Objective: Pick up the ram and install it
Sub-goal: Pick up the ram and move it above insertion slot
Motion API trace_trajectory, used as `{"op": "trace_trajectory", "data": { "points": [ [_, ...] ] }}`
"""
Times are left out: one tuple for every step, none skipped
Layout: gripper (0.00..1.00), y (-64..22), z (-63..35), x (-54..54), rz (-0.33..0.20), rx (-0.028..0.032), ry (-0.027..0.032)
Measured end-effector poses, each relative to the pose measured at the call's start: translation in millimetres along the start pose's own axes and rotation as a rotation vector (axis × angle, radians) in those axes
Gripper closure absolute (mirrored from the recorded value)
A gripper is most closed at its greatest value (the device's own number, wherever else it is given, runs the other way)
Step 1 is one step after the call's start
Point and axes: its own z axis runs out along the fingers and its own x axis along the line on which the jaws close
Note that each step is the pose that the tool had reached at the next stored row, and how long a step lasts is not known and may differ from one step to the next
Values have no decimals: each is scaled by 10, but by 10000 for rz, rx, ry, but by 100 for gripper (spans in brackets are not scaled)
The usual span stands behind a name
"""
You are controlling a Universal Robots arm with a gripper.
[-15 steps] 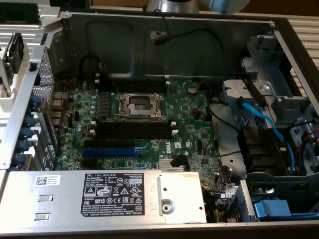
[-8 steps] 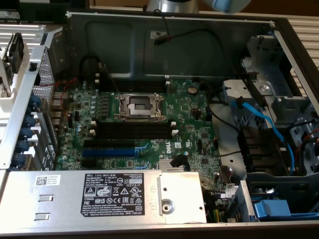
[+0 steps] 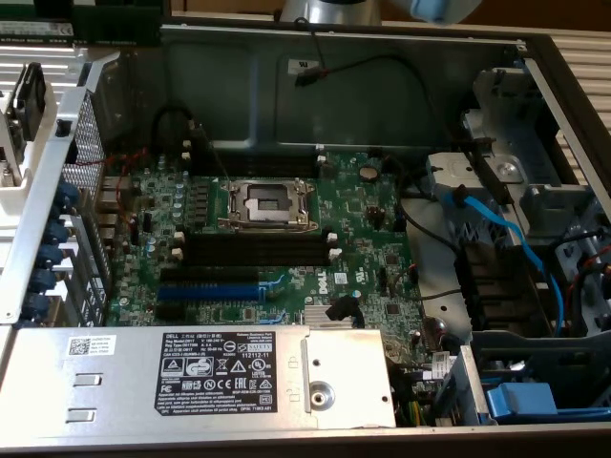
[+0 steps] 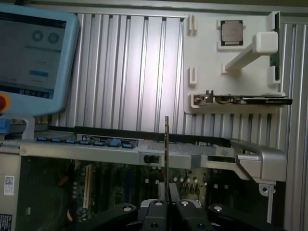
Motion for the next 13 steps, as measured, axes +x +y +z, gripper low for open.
{"op": "trace_trajectory", "data": {
  "points": [
    [88, -16, -1, 1, 6, -1, -7],
    [88, -34, -1, 2, 10, 1, -16],
    [88, -50, -1, 3, 14, 1, -23],
    [88, -67, -2, 3, 20, 0, -30],
    [88, -83, -3, 4, 24, 1, -38],
    [88, -101, -3, 5, 28, 1, -45],
    [88, -120, -3, 6, 30, 2, -52],
    [88, -140, -4, 7, 33, 2, -58],
    [88, -163, -4, 8, 35, 2, -65],
    [88, -184, -5, 9, 36, 2, -71],
    [88, -206, -6, 11, 36, 2, -77],
    [88, -230, -6, 12, 36, 3, -85],
    [88, -255, -7, 13, 37, 3, -92]
  ]
}}
